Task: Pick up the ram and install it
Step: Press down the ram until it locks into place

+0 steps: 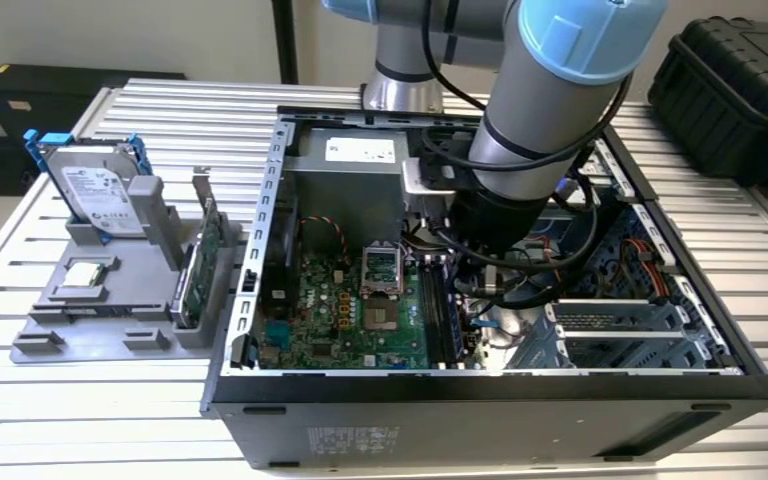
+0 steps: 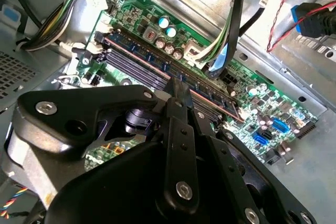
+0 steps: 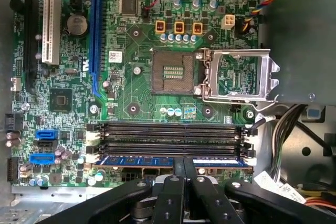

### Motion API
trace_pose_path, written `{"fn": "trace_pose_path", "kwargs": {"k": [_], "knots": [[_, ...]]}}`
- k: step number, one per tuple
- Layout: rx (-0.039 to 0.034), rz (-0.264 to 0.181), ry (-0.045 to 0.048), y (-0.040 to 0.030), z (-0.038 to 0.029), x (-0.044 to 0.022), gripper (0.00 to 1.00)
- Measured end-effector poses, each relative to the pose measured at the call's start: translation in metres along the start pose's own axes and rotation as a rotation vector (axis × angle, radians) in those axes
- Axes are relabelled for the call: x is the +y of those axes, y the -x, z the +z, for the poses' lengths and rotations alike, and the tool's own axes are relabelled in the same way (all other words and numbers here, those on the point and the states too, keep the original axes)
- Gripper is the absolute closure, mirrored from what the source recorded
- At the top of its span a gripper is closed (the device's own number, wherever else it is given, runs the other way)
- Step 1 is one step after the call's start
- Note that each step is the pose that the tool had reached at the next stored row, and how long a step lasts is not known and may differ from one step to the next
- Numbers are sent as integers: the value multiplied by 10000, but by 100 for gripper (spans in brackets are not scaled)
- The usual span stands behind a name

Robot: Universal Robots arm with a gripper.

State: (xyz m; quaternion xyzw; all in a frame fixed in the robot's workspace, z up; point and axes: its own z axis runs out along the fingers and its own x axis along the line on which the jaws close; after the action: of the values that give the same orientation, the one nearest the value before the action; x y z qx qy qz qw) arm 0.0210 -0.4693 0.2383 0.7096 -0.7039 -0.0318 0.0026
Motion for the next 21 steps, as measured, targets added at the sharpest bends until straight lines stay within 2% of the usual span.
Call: {"fn": "trace_pose_path", "kwargs": {"k": [21], "knots": [[9,2,2,-7,147,-7,100]]}}
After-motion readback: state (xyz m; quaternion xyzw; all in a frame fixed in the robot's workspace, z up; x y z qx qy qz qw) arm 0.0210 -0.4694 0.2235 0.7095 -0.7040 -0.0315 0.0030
